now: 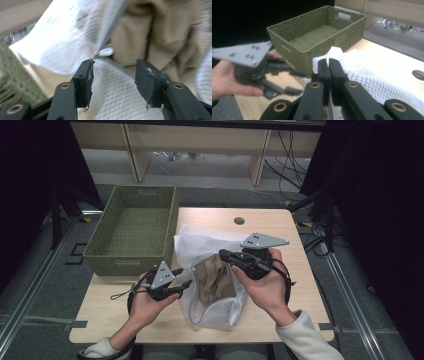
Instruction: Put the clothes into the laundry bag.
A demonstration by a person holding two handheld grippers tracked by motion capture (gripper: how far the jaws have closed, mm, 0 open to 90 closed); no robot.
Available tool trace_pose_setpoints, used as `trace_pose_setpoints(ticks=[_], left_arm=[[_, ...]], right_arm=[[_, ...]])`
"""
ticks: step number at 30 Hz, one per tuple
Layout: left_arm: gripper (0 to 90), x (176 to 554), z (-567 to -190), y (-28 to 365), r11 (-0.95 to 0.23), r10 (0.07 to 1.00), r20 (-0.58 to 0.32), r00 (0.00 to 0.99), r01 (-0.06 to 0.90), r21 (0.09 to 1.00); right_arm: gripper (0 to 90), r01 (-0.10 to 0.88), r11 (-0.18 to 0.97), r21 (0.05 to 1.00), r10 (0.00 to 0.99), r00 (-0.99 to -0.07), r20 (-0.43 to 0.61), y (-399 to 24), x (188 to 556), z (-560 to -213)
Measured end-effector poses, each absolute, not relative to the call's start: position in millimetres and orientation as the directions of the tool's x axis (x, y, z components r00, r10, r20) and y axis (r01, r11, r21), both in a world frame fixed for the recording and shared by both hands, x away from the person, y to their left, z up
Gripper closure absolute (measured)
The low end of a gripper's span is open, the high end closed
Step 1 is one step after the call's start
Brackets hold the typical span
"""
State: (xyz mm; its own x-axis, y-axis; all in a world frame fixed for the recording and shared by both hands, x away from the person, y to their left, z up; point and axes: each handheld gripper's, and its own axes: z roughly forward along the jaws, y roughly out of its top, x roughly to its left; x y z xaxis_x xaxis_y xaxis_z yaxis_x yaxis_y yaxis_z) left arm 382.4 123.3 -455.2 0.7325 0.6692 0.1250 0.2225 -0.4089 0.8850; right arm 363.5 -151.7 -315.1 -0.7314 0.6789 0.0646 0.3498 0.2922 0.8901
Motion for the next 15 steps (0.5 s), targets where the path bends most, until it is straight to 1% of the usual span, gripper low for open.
trace_pose_setpoints(ticks=[1, 3, 4, 7, 8, 10, 12, 14, 15], left_arm=[[48.0, 386, -457, 123, -0.408, 0.673, 0.116, 0.731, 0.236, 0.882], [48.1, 392, -459, 123, -0.423, 0.678, 0.128, 0.724, 0.241, 0.874], [47.9, 394, -460, 123, -0.433, 0.683, 0.134, 0.718, 0.251, 0.865], [46.5, 399, -465, 123, -0.501, 0.682, 0.169, 0.712, 0.286, 0.817], [46.4, 401, -469, 124, -0.501, 0.688, 0.157, 0.709, 0.306, 0.809], [46.4, 404, -473, 127, -0.524, 0.681, 0.156, 0.716, 0.328, 0.786], [46.3, 407, -480, 126, -0.505, 0.687, 0.119, 0.717, 0.354, 0.787], [48.1, 410, -484, 128, -0.516, 0.682, 0.120, 0.722, 0.357, 0.779], [50.4, 410, -486, 127, -0.512, 0.685, 0.112, 0.720, 0.366, 0.777]], right_arm=[[89.6, 0.347, 0.289, 0.892, 0.679, -0.731, 0.064, -151, 363, -316], [89.6, 0.335, 0.306, 0.891, 0.673, -0.739, 0.047, -151, 362, -316], [89.6, 0.357, 0.295, 0.887, 0.679, -0.731, 0.068, -149, 360, -317], [89.7, 0.351, 0.309, 0.884, 0.666, -0.743, 0.062, -148, 359, -321], [89.6, 0.368, 0.310, 0.877, 0.673, -0.736, 0.071, -148, 357, -321], [89.6, 0.367, 0.303, 0.880, 0.673, -0.735, 0.075, -147, 358, -323], [89.6, 0.364, 0.303, 0.880, 0.671, -0.738, 0.074, -147, 358, -323], [89.7, 0.359, 0.312, 0.880, 0.669, -0.740, 0.065, -147, 359, -323], [89.6, 0.351, 0.322, 0.879, 0.657, -0.751, 0.059, -147, 360, -324]])
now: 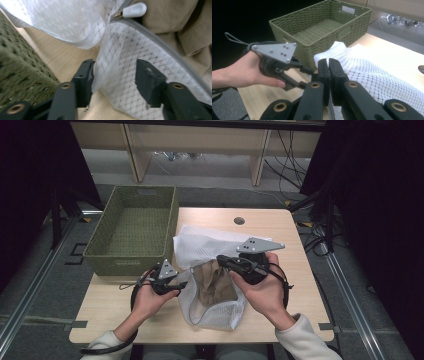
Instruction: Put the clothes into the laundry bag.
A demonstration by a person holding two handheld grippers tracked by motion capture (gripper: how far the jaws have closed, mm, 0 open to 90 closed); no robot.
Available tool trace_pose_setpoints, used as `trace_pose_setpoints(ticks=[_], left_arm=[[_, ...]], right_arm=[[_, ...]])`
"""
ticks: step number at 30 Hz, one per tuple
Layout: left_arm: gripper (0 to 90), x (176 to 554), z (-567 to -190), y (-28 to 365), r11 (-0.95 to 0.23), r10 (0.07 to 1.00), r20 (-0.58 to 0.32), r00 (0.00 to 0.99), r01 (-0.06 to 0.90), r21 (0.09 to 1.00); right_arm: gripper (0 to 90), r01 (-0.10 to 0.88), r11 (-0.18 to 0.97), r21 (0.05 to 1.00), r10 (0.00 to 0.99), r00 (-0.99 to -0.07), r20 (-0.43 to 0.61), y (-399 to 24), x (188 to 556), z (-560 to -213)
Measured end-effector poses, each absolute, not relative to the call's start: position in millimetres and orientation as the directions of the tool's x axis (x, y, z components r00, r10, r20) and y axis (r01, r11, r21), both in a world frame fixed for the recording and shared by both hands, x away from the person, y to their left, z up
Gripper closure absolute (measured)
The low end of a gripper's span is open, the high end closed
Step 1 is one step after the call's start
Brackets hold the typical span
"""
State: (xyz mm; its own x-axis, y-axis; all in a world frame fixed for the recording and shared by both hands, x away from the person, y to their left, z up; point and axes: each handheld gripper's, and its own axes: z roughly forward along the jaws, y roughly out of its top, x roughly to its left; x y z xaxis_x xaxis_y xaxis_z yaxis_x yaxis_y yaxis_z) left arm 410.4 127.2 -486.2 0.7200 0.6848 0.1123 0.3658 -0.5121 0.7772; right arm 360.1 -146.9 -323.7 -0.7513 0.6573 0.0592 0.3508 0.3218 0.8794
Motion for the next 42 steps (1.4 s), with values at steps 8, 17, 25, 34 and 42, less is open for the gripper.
trace_pose_setpoints(ticks=[8, 17, 25, 34, 42], left_arm=[[69.5, 420, -496, 124, -0.569, 0.663, 0.120, 0.739, 0.393, 0.722], [62.7, 425, -496, 125, -0.614, 0.636, 0.157, 0.755, 0.373, 0.696], [84.6, 424, -497, 122, -0.592, 0.638, 0.123, 0.760, 0.382, 0.710], [88.6, 397, -483, 138, -0.544, 0.650, 0.096, 0.754, 0.374, 0.751], [88.6, 355, -474, 160, -0.513, 0.651, 0.083, 0.755, 0.357, 0.781]], right_arm=[[89.6, 0.362, 0.326, 0.874, 0.665, -0.745, 0.060, -147, 358, -323], [89.6, 0.359, 0.324, 0.876, 0.663, -0.746, 0.061, -147, 358, -322], [89.6, 0.354, 0.331, 0.875, 0.657, -0.751, 0.055, -146, 358, -324], [89.5, 0.379, 0.343, 0.859, 0.657, -0.751, 0.069, -145, 356, -327], [89.4, 0.409, 0.401, 0.819, 0.643, -0.763, 0.067, -139, 353, -344]])
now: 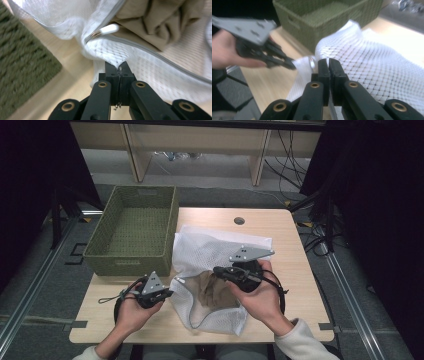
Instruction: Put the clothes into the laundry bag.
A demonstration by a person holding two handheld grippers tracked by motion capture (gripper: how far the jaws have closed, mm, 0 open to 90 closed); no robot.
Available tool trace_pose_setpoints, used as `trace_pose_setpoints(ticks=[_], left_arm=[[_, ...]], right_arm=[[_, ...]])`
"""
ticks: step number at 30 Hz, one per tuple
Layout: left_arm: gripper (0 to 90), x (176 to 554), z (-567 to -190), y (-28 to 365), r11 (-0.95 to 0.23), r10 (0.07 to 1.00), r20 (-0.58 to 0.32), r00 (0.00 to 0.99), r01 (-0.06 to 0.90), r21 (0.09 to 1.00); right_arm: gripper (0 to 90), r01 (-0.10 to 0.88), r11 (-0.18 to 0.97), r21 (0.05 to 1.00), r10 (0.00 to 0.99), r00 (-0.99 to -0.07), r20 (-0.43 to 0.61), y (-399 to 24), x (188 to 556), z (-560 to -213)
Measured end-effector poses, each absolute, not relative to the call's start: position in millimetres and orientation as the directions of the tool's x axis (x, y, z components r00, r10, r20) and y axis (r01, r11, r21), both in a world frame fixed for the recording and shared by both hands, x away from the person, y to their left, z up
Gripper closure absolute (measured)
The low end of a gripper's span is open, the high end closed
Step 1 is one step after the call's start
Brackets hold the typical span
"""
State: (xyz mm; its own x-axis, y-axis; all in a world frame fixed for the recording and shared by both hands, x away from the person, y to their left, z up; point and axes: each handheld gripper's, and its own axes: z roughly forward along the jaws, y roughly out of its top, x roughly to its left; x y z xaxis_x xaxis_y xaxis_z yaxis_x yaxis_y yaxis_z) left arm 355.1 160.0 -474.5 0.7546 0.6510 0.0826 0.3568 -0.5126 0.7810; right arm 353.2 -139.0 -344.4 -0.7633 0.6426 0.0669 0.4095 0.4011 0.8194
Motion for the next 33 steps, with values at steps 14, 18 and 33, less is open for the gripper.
trace_pose_setpoints(ticks=[14, 18, 33], left_arm=[[88.6, 321, -486, 185, -0.440, 0.685, 0.011, 0.728, 0.402, 0.803], [88.5, 315, -494, 192, -0.442, 0.681, -0.014, 0.732, 0.426, 0.790], [67.8, 307, -498, 192, -0.426, 0.671, -0.074, 0.738, 0.465, 0.776]], right_arm=[[89.4, 0.466, 0.537, 0.703, 0.589, -0.804, 0.083, -125, 346, -386], [89.3, 0.500, 0.567, 0.655, 0.586, -0.803, 0.106, -124, 342, -395], [89.3, 0.575, 0.659, 0.485, 0.586, -0.797, 0.147, -128, 351, -431]])
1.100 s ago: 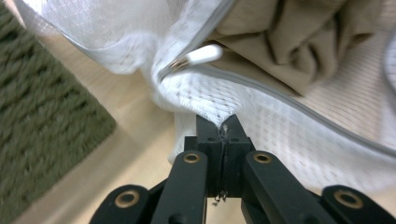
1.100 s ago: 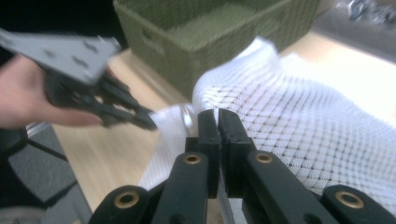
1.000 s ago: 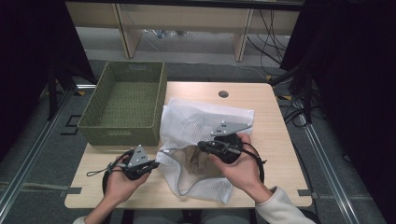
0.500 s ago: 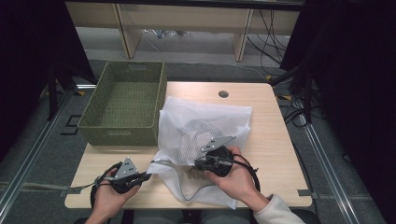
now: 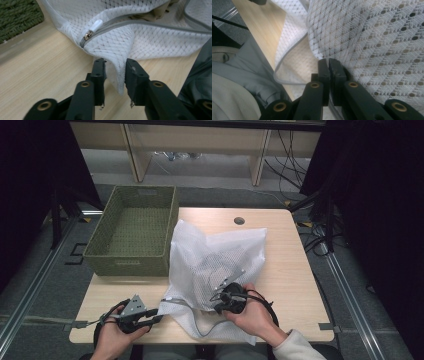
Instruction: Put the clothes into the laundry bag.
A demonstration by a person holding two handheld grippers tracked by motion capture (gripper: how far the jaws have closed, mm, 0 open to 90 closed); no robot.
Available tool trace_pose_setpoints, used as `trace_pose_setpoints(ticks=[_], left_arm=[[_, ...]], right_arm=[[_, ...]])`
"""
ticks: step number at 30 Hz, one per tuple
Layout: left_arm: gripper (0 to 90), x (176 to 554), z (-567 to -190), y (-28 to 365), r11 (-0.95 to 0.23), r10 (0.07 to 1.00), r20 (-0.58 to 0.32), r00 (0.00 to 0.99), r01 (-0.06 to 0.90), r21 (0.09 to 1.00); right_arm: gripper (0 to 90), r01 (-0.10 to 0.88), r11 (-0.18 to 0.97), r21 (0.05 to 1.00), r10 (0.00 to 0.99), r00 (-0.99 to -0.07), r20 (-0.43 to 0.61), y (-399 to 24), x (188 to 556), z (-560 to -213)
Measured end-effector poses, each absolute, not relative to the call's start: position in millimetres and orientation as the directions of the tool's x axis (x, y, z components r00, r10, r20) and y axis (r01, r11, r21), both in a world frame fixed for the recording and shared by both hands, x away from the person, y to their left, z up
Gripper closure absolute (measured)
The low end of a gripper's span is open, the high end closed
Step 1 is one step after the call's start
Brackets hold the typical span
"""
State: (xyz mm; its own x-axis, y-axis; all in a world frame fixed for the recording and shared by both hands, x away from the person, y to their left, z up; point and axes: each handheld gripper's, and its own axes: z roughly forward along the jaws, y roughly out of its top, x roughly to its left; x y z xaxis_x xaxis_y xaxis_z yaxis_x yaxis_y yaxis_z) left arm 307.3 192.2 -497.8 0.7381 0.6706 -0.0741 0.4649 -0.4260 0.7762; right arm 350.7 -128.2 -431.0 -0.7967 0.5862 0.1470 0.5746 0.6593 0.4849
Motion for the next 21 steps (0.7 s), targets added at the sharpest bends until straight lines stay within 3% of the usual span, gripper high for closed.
trace_pose_setpoints(ticks=[4, 13, 21], left_arm=[[60.7, 314, -496, 191, -0.398, 0.680, -0.093, 0.727, 0.473, 0.786], [62.2, 335, -497, 184, -0.461, 0.668, -0.048, 0.743, 0.463, 0.757], [59.8, 334, -494, 183, -0.407, 0.681, -0.069, 0.729, 0.455, 0.792]], right_arm=[[89.3, 0.568, 0.660, 0.493, 0.582, -0.801, 0.143, -125, 347, -436], [89.3, 0.588, 0.684, 0.432, 0.588, -0.795, 0.150, -125, 349, -447], [89.3, 0.625, 0.686, 0.372, 0.634, -0.765, 0.116, -135, 360, -457]])
